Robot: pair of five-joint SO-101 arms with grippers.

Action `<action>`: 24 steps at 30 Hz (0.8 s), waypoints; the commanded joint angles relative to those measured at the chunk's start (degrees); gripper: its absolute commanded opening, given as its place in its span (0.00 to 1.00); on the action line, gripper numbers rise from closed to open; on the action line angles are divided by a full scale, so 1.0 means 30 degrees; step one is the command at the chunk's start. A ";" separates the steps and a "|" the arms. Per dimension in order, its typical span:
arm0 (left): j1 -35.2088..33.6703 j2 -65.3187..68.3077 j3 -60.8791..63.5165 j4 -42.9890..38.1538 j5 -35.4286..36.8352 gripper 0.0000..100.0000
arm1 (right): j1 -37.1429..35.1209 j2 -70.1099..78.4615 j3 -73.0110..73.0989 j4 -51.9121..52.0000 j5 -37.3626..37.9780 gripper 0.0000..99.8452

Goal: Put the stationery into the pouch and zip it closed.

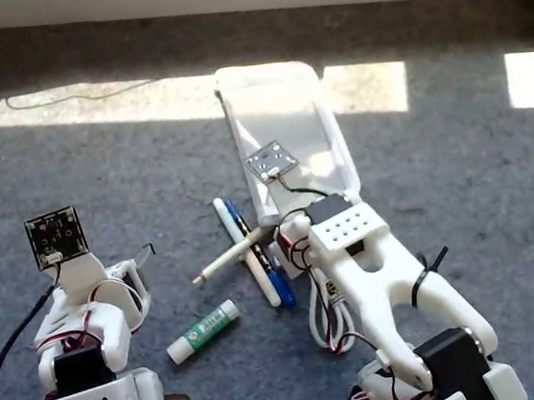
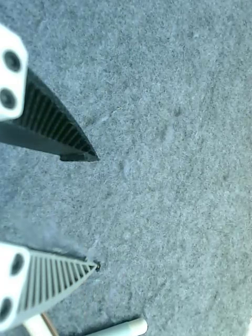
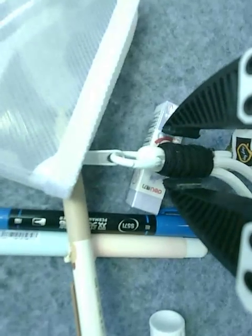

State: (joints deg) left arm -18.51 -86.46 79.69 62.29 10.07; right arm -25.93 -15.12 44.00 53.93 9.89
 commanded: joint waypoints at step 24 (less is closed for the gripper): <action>-0.0103 -0.0249 -0.0132 -0.0293 0.0147 0.27 | -0.0835 -0.1187 0.0689 0.0103 -0.0205 0.00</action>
State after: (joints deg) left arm -18.51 -86.46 79.69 62.29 10.07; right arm -27.78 -16.00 46.64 53.85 9.89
